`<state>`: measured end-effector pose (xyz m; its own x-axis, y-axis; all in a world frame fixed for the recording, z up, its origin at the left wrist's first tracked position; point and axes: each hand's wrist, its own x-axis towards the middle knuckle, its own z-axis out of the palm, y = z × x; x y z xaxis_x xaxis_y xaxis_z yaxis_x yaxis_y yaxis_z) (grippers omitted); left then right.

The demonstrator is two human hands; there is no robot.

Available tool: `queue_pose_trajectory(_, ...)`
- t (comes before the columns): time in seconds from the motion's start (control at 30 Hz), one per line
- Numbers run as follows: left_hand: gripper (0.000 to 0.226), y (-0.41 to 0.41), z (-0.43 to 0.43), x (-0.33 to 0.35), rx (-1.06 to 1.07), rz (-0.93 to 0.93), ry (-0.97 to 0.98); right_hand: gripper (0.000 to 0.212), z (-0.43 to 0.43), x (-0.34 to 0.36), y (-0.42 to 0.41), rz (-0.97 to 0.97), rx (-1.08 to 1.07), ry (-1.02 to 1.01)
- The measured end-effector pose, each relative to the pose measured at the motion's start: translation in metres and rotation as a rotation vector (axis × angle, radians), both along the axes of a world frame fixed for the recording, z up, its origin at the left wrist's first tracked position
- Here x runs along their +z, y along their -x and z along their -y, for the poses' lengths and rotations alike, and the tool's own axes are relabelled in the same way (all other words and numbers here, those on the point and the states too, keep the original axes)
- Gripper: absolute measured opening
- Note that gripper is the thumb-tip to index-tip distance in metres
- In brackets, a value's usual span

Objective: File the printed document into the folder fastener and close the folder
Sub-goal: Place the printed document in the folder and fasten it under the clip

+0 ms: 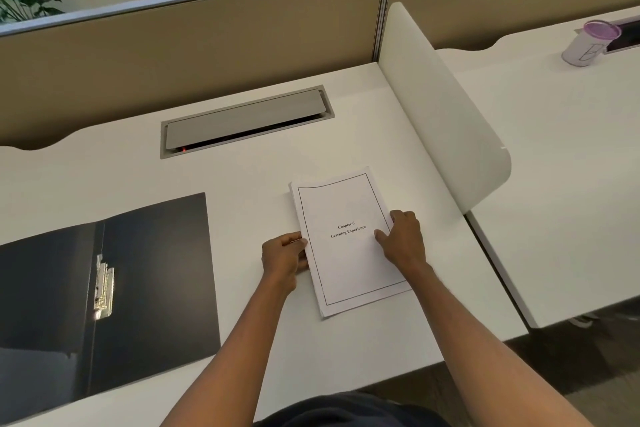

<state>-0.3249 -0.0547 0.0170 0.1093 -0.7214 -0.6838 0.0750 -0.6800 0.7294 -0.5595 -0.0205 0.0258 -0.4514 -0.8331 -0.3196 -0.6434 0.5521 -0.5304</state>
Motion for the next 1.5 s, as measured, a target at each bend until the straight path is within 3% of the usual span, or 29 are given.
queue_pose_trajectory(0.4,0.016,-0.023,0.008,-0.001,0.004,-0.127,0.048,0.057,0.004,0.001,0.014,0.209,-0.050,0.045)
queue_pose_trajectory(0.47,0.017,-0.033,0.011,0.000,-0.004,-0.148,0.058,0.049,0.007,0.009,0.013,0.325,-0.045,0.045)
queue_pose_trajectory(0.53,0.018,-0.045,0.015,0.002,-0.009,-0.158,0.068,0.020,0.008,0.016,0.010,0.493,-0.057,0.037)
queue_pose_trajectory(0.63,0.019,-0.066,0.019,0.004,-0.001,-0.161,0.080,0.030,0.009,0.023,-0.001,0.761,-0.065,0.046)
queue_pose_trajectory(0.87,0.018,-0.135,0.021,0.014,0.010,-0.126,0.119,0.014,0.022,0.021,-0.061,0.825,-0.006,0.044)
queue_pose_trajectory(1.07,0.017,-0.226,0.015,0.035,-0.020,0.033,0.229,0.015,0.032,0.017,-0.145,0.921,-0.019,-0.021)
queue_pose_trajectory(1.33,0.030,-0.366,0.008,0.044,0.048,0.559,0.350,0.015,0.035,0.006,-0.253,1.038,-0.051,-0.050)
queue_pose_trajectory(1.5,0.051,-0.416,0.009,0.032,-0.024,0.620,0.296,0.014,0.037,-0.002,-0.295,1.019,-0.044,-0.052)
